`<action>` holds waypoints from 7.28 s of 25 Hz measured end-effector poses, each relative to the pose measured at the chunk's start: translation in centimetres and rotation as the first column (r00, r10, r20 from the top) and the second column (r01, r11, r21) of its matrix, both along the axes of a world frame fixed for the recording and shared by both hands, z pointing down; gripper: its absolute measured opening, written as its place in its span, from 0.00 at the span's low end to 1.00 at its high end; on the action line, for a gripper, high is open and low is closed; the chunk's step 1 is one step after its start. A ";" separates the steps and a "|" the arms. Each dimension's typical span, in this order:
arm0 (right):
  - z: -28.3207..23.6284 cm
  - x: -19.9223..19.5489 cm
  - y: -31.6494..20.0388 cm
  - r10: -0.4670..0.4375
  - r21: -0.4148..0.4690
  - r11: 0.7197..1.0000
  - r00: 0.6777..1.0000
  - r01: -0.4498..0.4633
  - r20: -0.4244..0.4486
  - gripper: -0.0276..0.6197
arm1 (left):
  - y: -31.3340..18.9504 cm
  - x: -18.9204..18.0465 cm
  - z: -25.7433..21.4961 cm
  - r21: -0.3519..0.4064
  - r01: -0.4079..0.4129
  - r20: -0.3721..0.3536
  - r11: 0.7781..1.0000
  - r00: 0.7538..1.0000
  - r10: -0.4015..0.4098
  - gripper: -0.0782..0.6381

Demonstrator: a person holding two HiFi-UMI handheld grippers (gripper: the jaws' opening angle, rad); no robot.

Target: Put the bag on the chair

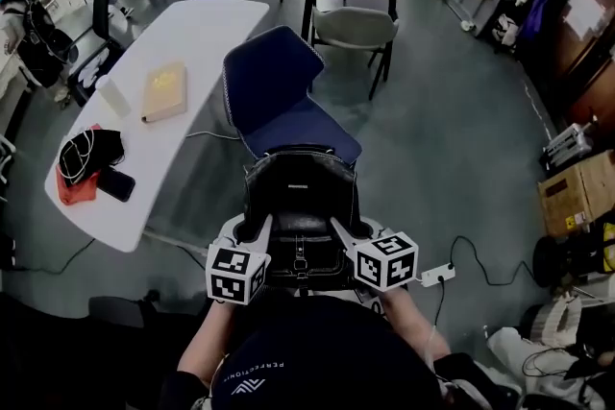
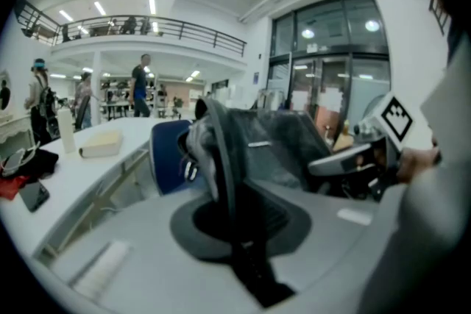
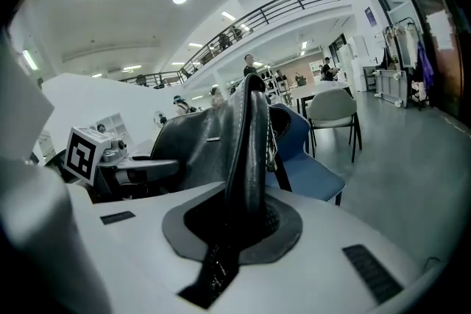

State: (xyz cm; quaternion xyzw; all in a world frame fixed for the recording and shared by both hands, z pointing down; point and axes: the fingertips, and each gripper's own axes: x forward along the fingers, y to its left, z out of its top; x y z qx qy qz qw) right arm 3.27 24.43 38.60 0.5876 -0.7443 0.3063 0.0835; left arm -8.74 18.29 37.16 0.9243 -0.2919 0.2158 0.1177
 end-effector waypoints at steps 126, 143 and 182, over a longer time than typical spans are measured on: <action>30.3 12.7 -42.1 -0.503 -0.413 0.775 0.863 0.478 0.053 0.26 | -33.6 10.0 30.0 -0.410 0.545 0.137 0.731 0.830 -0.541 0.22; 29.6 13.4 -42.0 -0.514 -0.458 0.769 0.857 0.446 -0.027 0.41 | -33.1 9.6 30.2 -0.489 0.515 0.228 0.703 0.854 -0.468 0.30; 20.5 14.0 -40.5 -0.320 -0.393 0.887 0.936 0.242 -0.146 0.19 | -34.0 6.1 22.3 -0.435 0.446 0.251 0.782 0.894 -0.371 0.27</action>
